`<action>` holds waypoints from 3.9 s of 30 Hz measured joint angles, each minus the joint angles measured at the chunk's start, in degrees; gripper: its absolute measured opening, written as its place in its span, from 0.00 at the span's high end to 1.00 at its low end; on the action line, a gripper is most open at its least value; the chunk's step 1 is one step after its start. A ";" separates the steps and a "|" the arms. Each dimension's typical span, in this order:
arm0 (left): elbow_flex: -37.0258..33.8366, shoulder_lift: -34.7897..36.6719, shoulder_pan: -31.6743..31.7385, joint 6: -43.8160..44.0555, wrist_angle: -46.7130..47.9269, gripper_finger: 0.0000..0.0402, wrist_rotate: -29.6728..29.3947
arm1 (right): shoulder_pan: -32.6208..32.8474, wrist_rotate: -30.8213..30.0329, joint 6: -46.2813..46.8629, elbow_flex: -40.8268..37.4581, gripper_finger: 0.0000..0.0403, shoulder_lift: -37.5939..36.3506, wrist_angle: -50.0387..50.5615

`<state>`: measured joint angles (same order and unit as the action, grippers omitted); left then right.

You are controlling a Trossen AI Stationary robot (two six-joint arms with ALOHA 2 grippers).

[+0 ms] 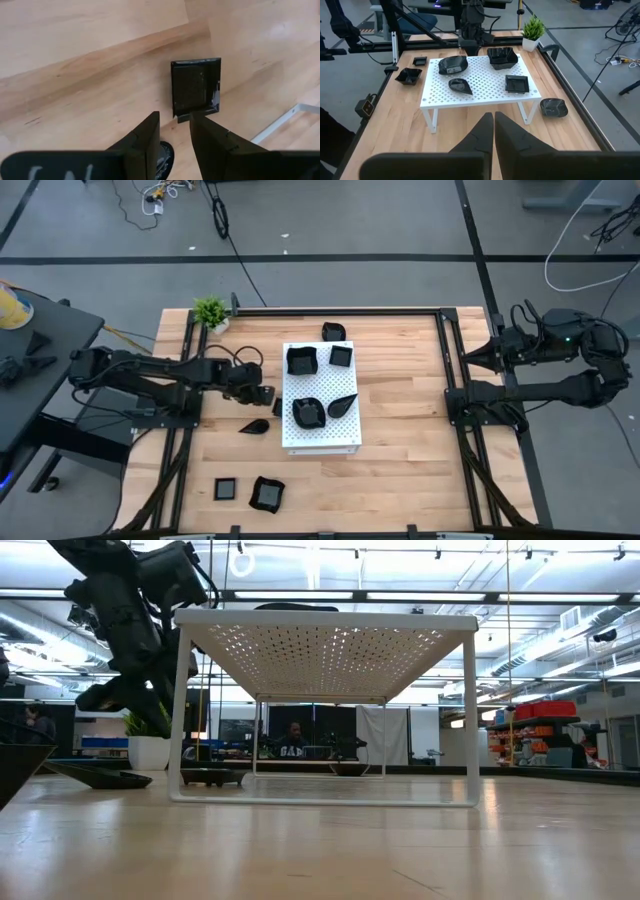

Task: Pick & Place Mini shaped plates
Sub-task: Stack the black square plate on top of the other black square plate on the shelf

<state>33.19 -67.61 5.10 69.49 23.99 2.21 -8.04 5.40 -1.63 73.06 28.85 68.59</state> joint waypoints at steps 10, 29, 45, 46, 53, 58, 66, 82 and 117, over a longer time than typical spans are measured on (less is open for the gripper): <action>0.00 -4.82 -0.44 0.68 -4.46 0.72 2.87 | 0.01 0.00 0.01 -0.01 0.95 -0.01 -0.01; 0.02 -9.38 0.00 2.22 -7.84 0.72 1.77 | 0.00 -0.01 0.01 -0.01 0.95 0.01 -0.01; 0.09 -12.22 -0.17 2.27 -7.88 0.72 0.60 | -0.01 -0.01 0.00 -0.02 0.95 0.01 0.01; 0.07 -12.22 -0.17 2.26 -8.15 0.72 0.60 | 0.00 0.01 0.00 -0.01 0.95 0.00 -0.01; 0.07 -12.22 -0.15 2.15 -8.61 0.72 0.00 | -0.01 -0.01 0.02 -0.02 0.95 -0.01 -0.01; 0.06 -11.78 -0.15 2.02 -8.29 0.72 0.13 | 0.00 0.00 0.01 0.00 0.95 0.00 -0.01; -1.08 -3.23 -0.52 0.53 -7.48 0.72 0.48 | 0.00 -0.01 0.00 0.00 0.95 0.01 0.00; -12.12 4.63 -2.71 4.53 -15.16 0.72 1.51 | 0.00 -0.01 0.00 -0.01 0.95 0.00 -0.01; -12.17 -4.97 1.53 2.27 -27.04 0.72 4.08 | 0.00 0.00 0.01 -0.01 0.95 0.00 0.01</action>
<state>21.02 -72.59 6.63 71.77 -3.05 6.28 -8.05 5.40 -1.62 73.05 28.85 68.59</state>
